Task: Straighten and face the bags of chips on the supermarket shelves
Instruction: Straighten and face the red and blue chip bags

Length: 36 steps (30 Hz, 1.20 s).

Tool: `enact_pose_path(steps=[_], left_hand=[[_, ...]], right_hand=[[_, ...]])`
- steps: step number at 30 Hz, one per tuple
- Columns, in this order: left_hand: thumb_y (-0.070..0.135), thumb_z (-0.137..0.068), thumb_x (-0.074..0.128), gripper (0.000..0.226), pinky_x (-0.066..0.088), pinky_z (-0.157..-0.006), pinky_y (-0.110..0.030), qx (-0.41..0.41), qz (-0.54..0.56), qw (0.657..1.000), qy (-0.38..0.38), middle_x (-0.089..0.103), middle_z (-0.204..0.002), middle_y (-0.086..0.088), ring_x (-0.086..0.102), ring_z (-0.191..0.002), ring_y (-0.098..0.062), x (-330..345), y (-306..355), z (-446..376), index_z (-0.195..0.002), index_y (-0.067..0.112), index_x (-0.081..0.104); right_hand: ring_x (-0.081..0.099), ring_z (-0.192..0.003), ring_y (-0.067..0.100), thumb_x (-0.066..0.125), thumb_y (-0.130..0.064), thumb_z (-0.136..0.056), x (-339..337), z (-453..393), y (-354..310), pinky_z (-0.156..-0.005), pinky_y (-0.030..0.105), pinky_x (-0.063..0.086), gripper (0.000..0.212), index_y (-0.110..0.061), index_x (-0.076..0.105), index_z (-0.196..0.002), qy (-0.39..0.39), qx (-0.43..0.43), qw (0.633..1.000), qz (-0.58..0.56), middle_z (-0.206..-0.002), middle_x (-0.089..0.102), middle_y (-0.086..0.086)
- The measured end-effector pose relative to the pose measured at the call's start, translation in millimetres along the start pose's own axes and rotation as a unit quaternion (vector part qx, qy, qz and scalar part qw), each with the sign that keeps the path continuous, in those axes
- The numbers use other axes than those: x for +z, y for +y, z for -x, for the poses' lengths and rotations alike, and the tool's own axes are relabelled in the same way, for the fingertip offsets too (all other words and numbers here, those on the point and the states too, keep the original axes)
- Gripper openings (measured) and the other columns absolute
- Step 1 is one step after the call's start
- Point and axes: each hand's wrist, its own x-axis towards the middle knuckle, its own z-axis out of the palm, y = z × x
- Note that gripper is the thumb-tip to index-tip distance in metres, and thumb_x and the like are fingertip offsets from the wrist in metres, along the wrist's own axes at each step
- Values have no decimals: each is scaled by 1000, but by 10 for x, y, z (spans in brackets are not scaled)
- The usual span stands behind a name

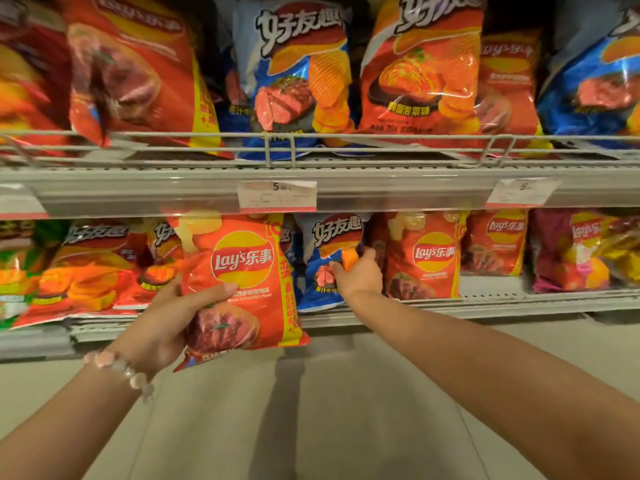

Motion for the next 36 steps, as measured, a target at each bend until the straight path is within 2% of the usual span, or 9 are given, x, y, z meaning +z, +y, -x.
enact_pose_path(steps=[5,8,13,17,22,26,29,33,36], left_hand=[[9,-62,74,57,57,-76,-40,-6,1,1000,3,72,-105,-14,71,-91,-32,214,-79,119,-118,10,62],[7,-65,73,51,59,-67,-35,-13,4,1000,-5,73,-104,-14,72,-89,-29,401,-97,134,-115,10,63],[9,-66,72,47,59,-62,-32,-35,10,998,-45,73,-103,-12,72,-89,-28,798,-144,109,-112,12,64],[12,-64,74,55,58,-69,-33,-32,-15,996,-83,72,-107,-11,71,-94,-27,1108,-169,80,-117,12,62],[32,-54,83,69,56,-77,-35,-20,-140,981,-137,73,-108,-2,71,-95,-19,1477,-197,50,-118,25,59],[61,-41,87,81,50,-72,-19,102,-300,941,-115,68,-99,7,66,-84,-3,1764,-131,76,-110,37,53],[67,-57,78,68,44,-71,-12,320,-435,836,-99,61,-100,13,59,-85,0,1972,14,129,-111,32,55],[22,-83,62,27,38,-77,-38,644,-565,513,-50,66,-95,-13,63,-87,-33,2400,292,137,-103,4,64],[13,-73,74,50,37,-90,-49,678,-588,440,36,62,-112,-23,51,-107,-35,2696,445,74,-116,8,50]], right_hand=[[49,-123,35,65,-43,-86,-106,-100,49,-101,41,40,73,-3,31,-136,-109,37,993,-31,-134,49,19],[49,-123,31,57,-47,-89,-339,62,20,-103,44,39,58,-12,41,-133,-106,-62,990,-70,-129,53,11],[62,-100,0,73,-35,-80,-684,424,-61,-86,21,51,46,-36,40,-112,-324,-65,908,-257,-117,59,-9],[60,-92,0,82,-29,-71,-899,403,41,-75,19,51,81,-26,32,-136,-298,-36,918,-259,-105,59,-16],[64,-96,6,85,-32,-64,-1278,309,352,-83,28,55,83,-23,41,-135,-231,-40,942,-241,-109,64,-11],[69,-88,5,86,-37,-46,-1794,218,685,-75,22,57,91,-24,48,-127,-203,-25,941,-271,-102,71,-9],[71,-88,10,84,-40,-40,-2218,78,978,-72,25,58,91,-20,54,-123,-146,-26,948,-281,-98,74,-6],[67,-98,17,84,-42,-40,-2551,-221,1283,-88,40,54,102,-18,49,-133,-76,-12,968,-239,-113,68,0],[67,-97,17,84,-41,-45,-2686,-502,1419,-90,45,54,86,-22,55,-124,-33,-15,968,-249,-109,69,-2]])
